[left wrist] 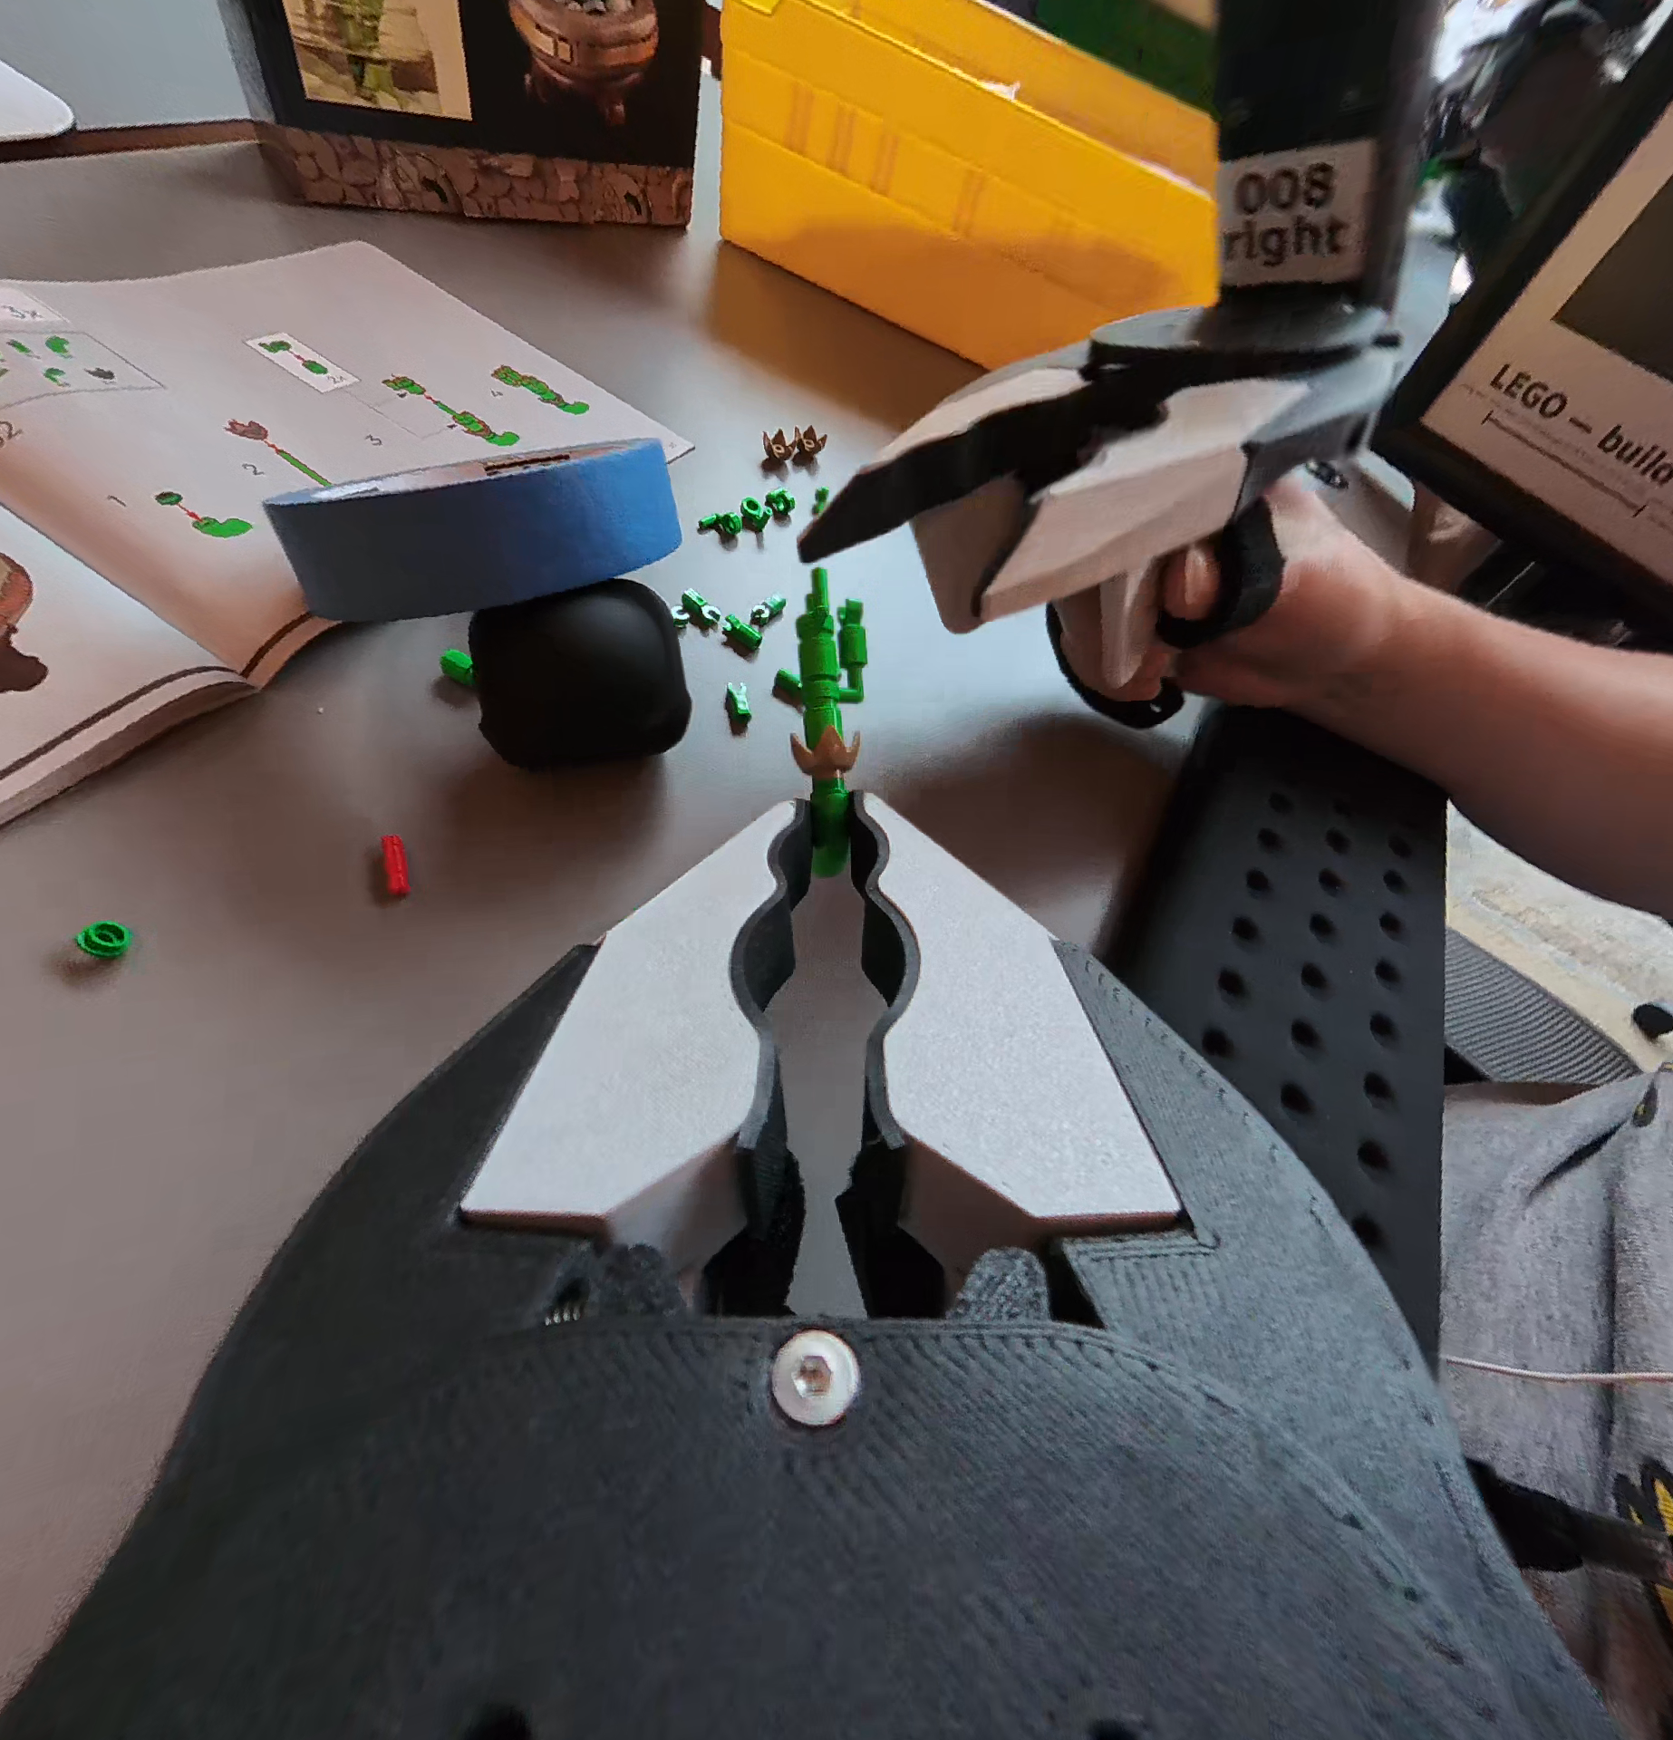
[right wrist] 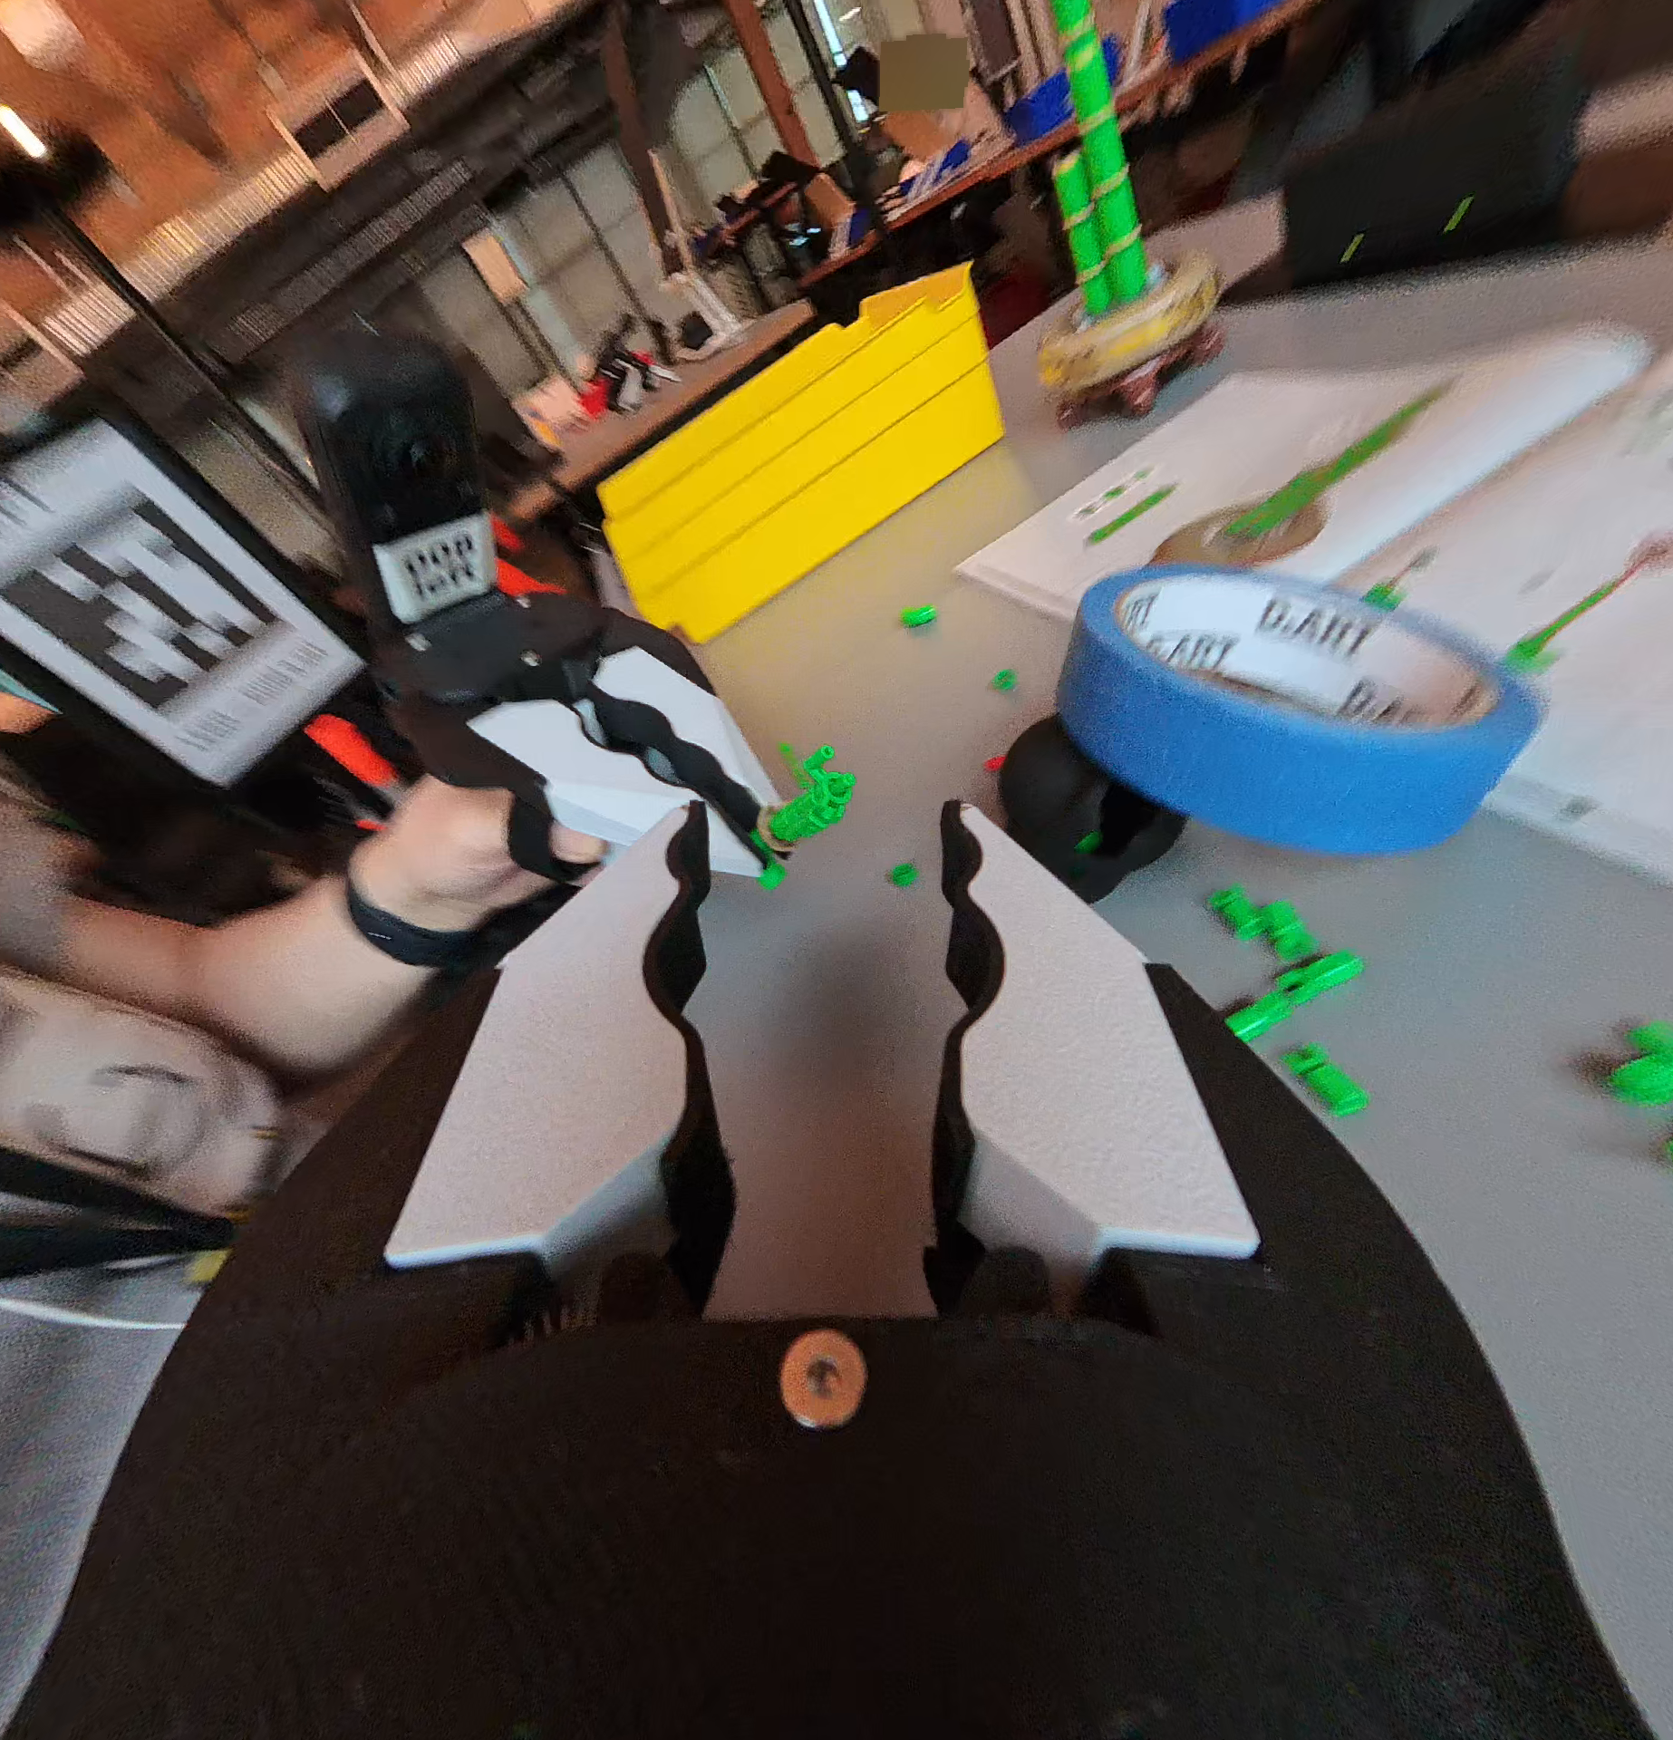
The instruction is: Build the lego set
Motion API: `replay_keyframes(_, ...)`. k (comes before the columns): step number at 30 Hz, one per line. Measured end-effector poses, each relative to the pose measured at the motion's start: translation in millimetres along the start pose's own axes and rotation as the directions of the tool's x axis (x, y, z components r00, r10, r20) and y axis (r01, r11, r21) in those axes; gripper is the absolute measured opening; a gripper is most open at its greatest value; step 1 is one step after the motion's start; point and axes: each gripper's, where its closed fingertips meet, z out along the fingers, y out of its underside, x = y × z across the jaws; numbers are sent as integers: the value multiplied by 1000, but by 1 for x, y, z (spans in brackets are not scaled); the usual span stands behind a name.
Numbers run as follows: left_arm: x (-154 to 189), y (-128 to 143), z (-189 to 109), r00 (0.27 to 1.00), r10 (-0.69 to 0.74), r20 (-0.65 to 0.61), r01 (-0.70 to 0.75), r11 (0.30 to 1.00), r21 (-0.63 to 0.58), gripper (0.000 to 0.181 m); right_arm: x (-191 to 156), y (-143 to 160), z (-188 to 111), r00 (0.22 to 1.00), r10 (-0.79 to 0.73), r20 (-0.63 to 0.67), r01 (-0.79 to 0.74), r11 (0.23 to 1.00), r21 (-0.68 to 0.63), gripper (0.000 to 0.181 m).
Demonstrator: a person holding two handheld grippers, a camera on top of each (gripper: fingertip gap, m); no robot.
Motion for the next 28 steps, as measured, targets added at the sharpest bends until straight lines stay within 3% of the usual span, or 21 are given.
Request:
replay_keyframes(4, 3, -11, 0, 995, -86, -50, 88, 995, 54, 6, 3, -9, -3, 894, -394, -215, 392, 918, -54, 48)
replay_keyframes(9, 13, -23, 2, 961, -210, -179, 229, 969, 91, 5, -7, -16, -3, 729, -615, -301, 609, 783, -125, 45)
replay_keyframes(12, 15, -28, 0, 924, -284, -257, 319, 942, 107, 5, -12, -20, -5, 668, -667, -329, 665, 734, -138, 39)
replay_keyframes(15, 16, -30, -1, 901, -320, -293, 364, 925, 109, 5, -16, -21, -3, 655, -681, -327, 680, 720, -140, 33)
replay_keyframes(28, 20, -29, 0, 886, -335, -321, 381, 920, 92, 5, -15, -22, -1, 576, -740, -349, 725, 659, -200, 25)
